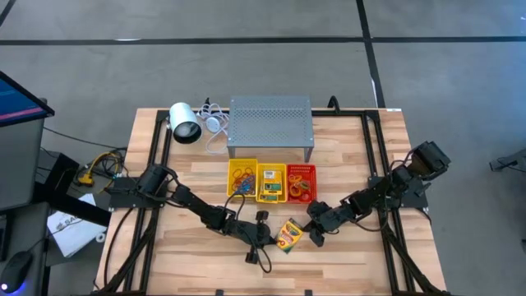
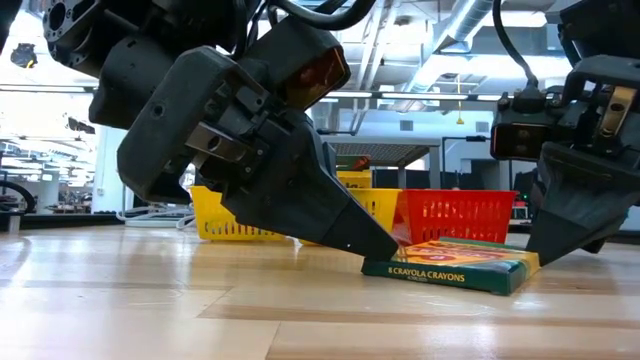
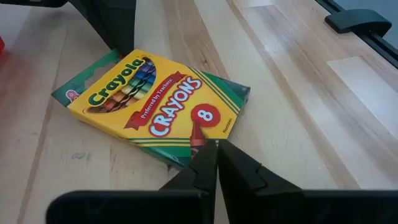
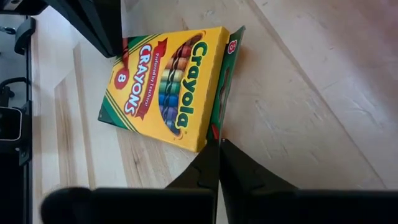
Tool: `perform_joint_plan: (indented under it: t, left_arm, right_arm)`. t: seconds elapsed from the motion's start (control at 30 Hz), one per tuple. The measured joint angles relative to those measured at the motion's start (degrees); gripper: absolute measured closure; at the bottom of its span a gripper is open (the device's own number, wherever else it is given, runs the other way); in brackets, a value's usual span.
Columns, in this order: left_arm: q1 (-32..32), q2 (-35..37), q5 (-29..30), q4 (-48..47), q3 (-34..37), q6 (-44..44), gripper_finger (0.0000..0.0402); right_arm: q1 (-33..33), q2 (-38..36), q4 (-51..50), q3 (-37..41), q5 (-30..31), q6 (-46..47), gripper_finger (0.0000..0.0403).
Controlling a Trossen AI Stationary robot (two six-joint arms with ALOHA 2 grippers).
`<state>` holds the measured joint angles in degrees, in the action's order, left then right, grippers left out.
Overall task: Pick & Place Office Desk Supplies
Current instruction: Put the crayon box into the right yellow basket
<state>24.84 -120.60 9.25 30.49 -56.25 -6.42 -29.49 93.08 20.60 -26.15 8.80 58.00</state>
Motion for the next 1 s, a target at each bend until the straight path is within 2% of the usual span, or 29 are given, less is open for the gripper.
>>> perform_joint_plan:
  t: [0.2, 0.33, 0.43, 0.73, 1.0]
  left_arm:
    - [-0.07, -0.11, -5.74, 2.94, 0.15, -0.08, 0.0366]
    - [0.15, 1.18, -11.17, 3.09, 0.31, -0.78, 0.0332]
    - [0.04, 2.88, -12.73, 3.68, 0.13, -1.69, 0.0303]
    - [0.04, 7.46, -13.37, -0.7, 0.09, -2.88, 0.0224]
    - [0.02, 7.93, -13.29, -2.5, 0.09, -4.58, 0.0205]
  right_arm:
    - [0.0, -0.02, 0.05, -0.04, -1.3, -0.11, 0.0402]
    - [-0.07, -0.04, 0.02, -0.04, -1.44, -0.11, 0.0402]
    - [-0.07, -0.04, 0.02, -0.04, -1.46, -0.11, 0.0402]
    - [-0.18, 0.02, 2.12, 0.07, -3.95, -1.03, 0.0403]
    - [-0.18, -2.77, -0.95, -2.58, -4.66, -2.9, 0.0403]
